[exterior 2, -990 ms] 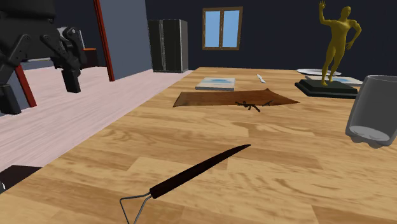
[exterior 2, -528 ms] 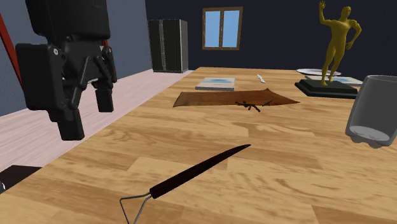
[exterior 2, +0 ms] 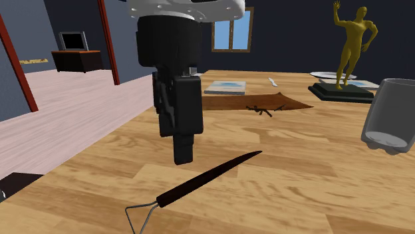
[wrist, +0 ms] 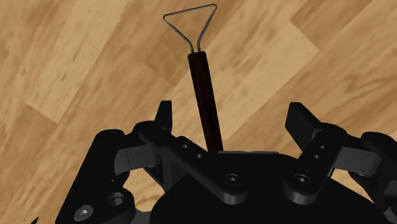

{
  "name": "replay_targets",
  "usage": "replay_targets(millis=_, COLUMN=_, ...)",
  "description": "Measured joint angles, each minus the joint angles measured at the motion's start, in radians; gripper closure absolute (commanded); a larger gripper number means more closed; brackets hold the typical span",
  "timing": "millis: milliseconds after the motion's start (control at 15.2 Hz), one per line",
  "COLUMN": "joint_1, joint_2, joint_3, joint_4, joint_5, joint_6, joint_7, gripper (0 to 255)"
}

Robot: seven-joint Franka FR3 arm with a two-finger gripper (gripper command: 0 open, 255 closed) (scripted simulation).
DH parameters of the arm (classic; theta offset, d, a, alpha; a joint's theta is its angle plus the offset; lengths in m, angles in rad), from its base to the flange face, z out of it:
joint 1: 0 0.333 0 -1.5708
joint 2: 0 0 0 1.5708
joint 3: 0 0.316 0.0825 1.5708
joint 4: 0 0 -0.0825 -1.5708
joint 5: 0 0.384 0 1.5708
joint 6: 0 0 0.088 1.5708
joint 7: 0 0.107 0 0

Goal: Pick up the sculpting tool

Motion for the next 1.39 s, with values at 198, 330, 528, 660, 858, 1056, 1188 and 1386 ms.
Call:
replay_targets(millis=198, joint_1=0.015, joint_2=0.095, joint_3=0.005, joint_4=0.067, joint_5=-0.018, joint_6=0.042, joint_7=-0.096, gripper=0)
replay_targets(millis=330, joint_1=0.026, joint_2=0.144, joint_3=0.013, joint_4=0.098, joint_5=-0.026, joint_6=0.065, joint_7=-0.132, gripper=0)
replay_targets(millis=528, joint_1=0.026, joint_2=0.169, joint_3=0.013, joint_4=0.087, joint_5=-0.031, joint_6=0.104, joint_7=-0.143, gripper=0)
replay_targets(millis=660, joint_1=0.027, joint_2=0.178, joint_3=0.014, joint_4=0.071, joint_5=-0.033, joint_6=0.128, joint_7=-0.138, gripper=0)
replay_targets(millis=858, joint_1=0.025, joint_2=0.192, joint_3=0.013, joint_4=0.057, joint_5=-0.034, joint_6=0.157, joint_7=-0.137, gripper=255)
replay_targets(millis=1056, joint_1=0.028, joint_2=0.187, joint_3=0.017, joint_4=0.057, joint_5=-0.031, joint_6=0.157, joint_7=-0.139, gripper=255)
replay_targets(millis=1188, joint_1=0.03, joint_2=0.186, joint_3=0.019, joint_4=0.056, joint_5=-0.03, joint_6=0.16, joint_7=-0.139, gripper=255)
replay_targets(millis=1386, joint_1=0.029, joint_2=0.187, joint_3=0.017, joint_4=0.055, joint_5=-0.032, joint_6=0.164, joint_7=-0.136, gripper=255)
